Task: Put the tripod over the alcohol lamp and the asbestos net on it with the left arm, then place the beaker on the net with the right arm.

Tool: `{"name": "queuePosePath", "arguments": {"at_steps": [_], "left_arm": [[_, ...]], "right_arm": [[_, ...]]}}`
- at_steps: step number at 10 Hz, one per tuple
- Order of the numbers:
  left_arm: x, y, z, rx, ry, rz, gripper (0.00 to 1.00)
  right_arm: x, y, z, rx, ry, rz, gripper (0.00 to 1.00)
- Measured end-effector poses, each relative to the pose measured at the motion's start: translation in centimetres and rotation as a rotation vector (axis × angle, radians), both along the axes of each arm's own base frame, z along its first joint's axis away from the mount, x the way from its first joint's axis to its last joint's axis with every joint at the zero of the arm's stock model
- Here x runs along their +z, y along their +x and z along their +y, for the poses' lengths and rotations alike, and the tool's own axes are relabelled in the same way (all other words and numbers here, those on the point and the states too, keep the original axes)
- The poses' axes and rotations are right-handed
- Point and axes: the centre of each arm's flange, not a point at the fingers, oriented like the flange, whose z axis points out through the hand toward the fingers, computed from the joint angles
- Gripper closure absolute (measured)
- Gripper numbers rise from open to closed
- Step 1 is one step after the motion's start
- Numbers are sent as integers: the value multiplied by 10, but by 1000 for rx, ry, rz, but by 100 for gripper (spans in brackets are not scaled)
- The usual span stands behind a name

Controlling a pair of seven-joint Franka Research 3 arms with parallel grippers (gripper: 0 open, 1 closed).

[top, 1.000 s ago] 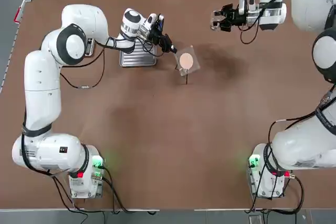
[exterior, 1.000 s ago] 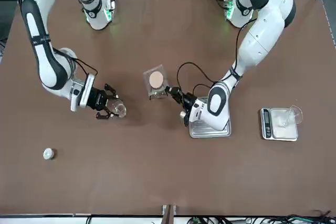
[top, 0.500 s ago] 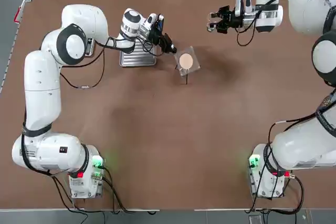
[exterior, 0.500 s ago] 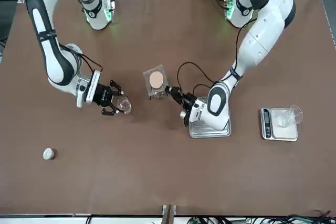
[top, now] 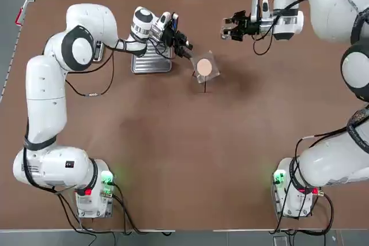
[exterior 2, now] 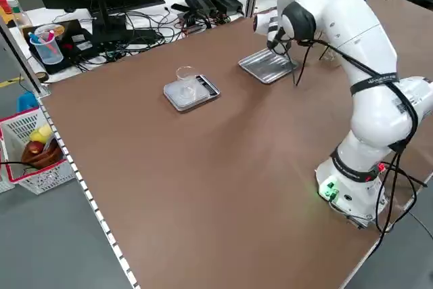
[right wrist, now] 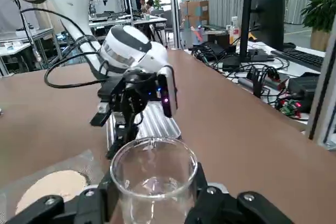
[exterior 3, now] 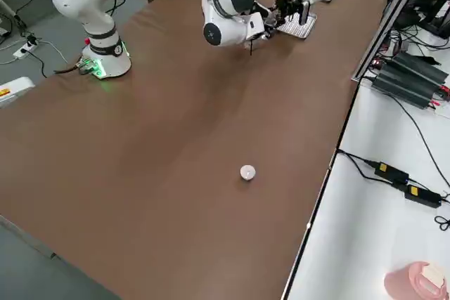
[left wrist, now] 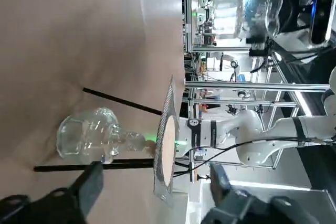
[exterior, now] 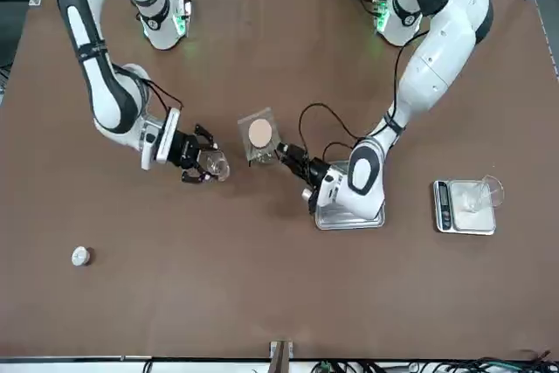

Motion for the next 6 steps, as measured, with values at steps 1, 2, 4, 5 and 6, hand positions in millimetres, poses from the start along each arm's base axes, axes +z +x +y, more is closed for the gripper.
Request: {"name": "queuePosePath", "arguments": {"at_steps": [1, 2, 4, 5, 6], "left_arm": [[5, 8, 10, 11, 17, -20, 0], [12, 16, 21, 23, 44, -45, 0], [25, 31, 49, 54, 162, -123, 0], [35, 37, 63, 72, 224, -167, 0], [53, 41, 74, 94, 263, -206, 0]], "right_arm": [[-1, -7, 10, -3, 3, 8, 42], [0, -13, 20, -8, 4, 15, 42], [2, -32, 45, -13, 7, 30, 42], [4, -42, 58, -16, -4, 34, 42], [6, -51, 69, -19, -9, 38, 42]]}}
